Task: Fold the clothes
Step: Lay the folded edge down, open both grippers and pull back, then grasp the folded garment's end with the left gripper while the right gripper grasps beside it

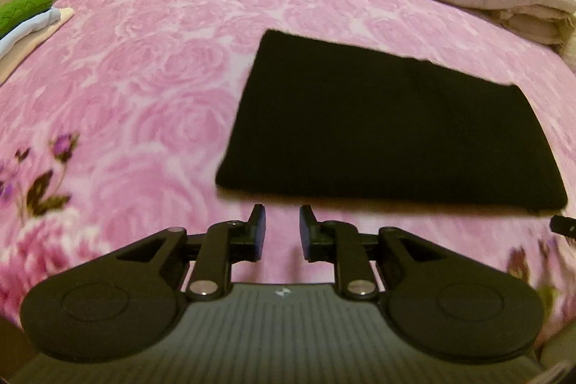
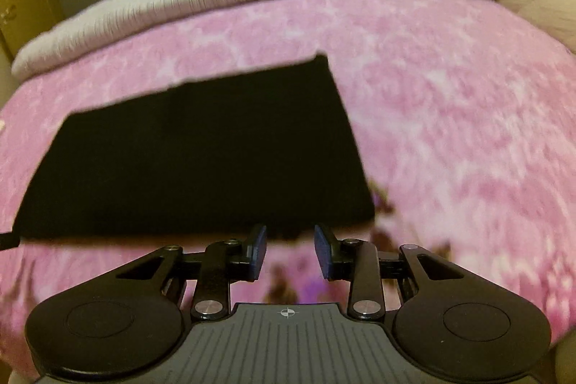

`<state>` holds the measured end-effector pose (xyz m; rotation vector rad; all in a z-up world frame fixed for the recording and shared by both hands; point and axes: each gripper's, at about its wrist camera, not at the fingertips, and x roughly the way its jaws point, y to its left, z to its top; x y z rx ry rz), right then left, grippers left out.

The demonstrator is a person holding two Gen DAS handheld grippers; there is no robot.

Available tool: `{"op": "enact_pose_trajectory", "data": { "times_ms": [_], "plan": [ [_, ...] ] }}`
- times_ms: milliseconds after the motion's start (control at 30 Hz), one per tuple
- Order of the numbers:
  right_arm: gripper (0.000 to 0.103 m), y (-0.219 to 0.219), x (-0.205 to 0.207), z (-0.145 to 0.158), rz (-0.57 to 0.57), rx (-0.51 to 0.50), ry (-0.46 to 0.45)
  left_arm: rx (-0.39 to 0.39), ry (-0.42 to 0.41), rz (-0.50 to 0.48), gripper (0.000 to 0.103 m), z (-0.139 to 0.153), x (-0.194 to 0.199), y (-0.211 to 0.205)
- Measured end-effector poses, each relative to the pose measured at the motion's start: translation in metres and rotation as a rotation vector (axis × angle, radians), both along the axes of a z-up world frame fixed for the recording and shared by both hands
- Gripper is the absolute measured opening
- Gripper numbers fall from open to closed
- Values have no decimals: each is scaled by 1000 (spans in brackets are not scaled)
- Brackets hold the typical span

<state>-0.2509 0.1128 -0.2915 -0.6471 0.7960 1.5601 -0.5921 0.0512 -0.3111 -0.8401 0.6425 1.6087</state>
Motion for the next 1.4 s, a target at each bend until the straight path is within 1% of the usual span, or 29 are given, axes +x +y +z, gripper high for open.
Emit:
{"op": "enact_pose_trajectory", "data": {
  "times_ms": [100,200,267,467,633,933,967,1033,1067,1100,1133,1167,1233,1267,1400],
  "plan": [
    [33,-23,-6,3,8,-19,-5,0,14,-9,17,6,10,-22],
    [34,-43,-8,12,5,-4,-10,15,27,-19,21,17,17,-43],
    [34,-56,-9,21,5,18,-1,42,32,-24,26,27,22,-56],
    [35,-80,-9,49,5,85,11,108,39,-58,27,53,32,-81],
    [37,-90,-10,58,2,103,19,126,47,-69,27,61,33,-90],
    [39,-93,-10,60,-1,114,18,133,45,-64,27,62,30,-90],
    [39,-92,-10,60,-3,114,18,133,36,-65,27,61,28,-89],
    [39,-90,-9,57,-10,111,25,140,-15,-64,28,57,23,-86],
    [39,-89,-6,54,-15,107,43,143,-51,-60,31,55,19,-85],
    [39,-88,-3,51,-22,101,70,146,-116,-49,33,51,12,-84],
    [39,-86,1,47,-32,89,118,149,-185,-35,36,46,4,-82],
    [39,-84,7,41,-46,73,180,152,-260,-10,38,40,-5,-81],
    [40,-78,22,25,-108,28,321,153,-389,51,38,25,-21,-77],
    [41,-74,29,17,-143,3,393,149,-425,80,38,18,-28,-74],
    [55,-61,60,-18,-282,-96,680,136,-523,178,42,-5,-48,-55]
  ]
}}
